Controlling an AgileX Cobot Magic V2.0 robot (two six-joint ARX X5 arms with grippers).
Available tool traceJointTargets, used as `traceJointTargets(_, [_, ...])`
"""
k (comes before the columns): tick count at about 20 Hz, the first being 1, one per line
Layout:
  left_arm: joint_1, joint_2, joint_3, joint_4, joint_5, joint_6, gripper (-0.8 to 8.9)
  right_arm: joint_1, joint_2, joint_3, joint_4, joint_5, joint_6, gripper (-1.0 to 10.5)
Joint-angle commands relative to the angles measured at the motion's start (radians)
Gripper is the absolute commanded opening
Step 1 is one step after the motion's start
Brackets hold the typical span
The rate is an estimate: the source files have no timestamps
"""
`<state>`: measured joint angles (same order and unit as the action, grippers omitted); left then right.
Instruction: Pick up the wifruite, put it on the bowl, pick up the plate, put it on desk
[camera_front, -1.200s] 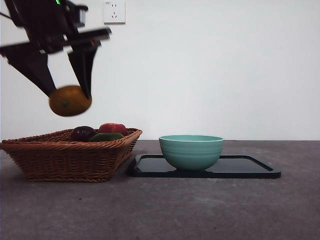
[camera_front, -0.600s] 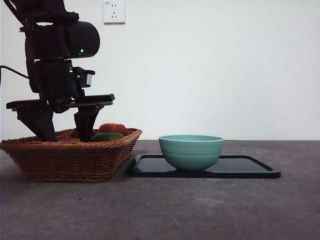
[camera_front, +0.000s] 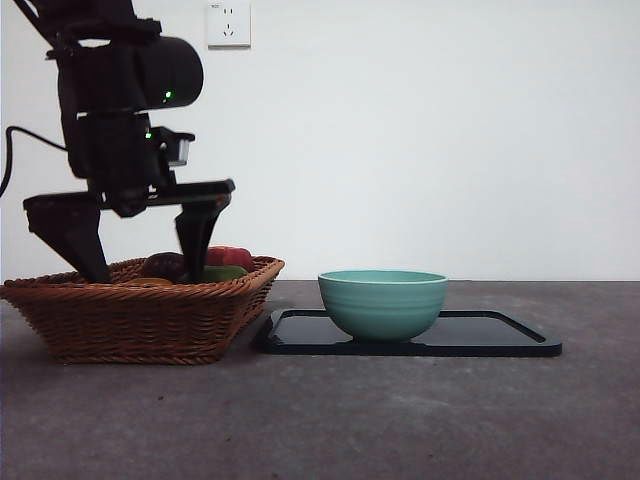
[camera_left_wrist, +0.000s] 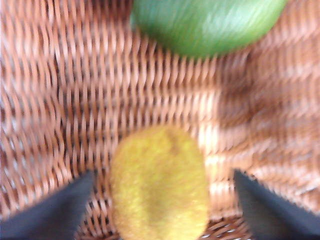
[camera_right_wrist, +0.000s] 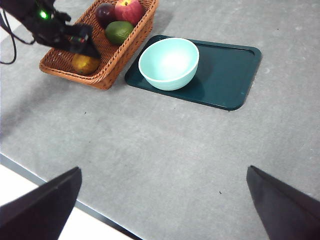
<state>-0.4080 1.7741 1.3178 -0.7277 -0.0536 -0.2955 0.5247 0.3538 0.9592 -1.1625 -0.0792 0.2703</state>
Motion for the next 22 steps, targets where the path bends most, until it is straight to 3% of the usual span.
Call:
traceJointTargets(1, [-0.003, 0.01, 0.063, -0.033, 0.001, 0.028, 5.25, 0.008, 0.002, 0.009, 0.009, 0.001, 0.011, 5.5])
traceJointTargets(6, [-0.005, -0.108, 0.129, -0.125, 0.011, 0.057, 5.28, 0.008, 0.002, 0.009, 0.009, 0.001, 0.011, 5.5])
traceJointTargets(11, [-0.033, -0.282, 0.129, -0.253, 0.105, 0.142, 5.27, 0.008, 0.002, 0.009, 0.01, 0.002, 0.011, 5.5])
traceJointTargets(17, [-0.132, -0.505, 0.129, -0.362, 0.327, 0.249, 5.27, 0.008, 0.002, 0.009, 0.009, 0.002, 0.011, 5.5])
traceJointTargets(19, [-0.175, -0.576, 0.128, -0.435, 0.344, 0.317, 5.27, 0.008, 0.002, 0.009, 0.008, 0.002, 0.01, 5.5])
traceJointTargets(22, [-0.212, -0.683, 0.127, -0.506, 0.344, 0.33, 5.27, 0.008, 0.002, 0.009, 0.009, 0.002, 0.01, 5.5])
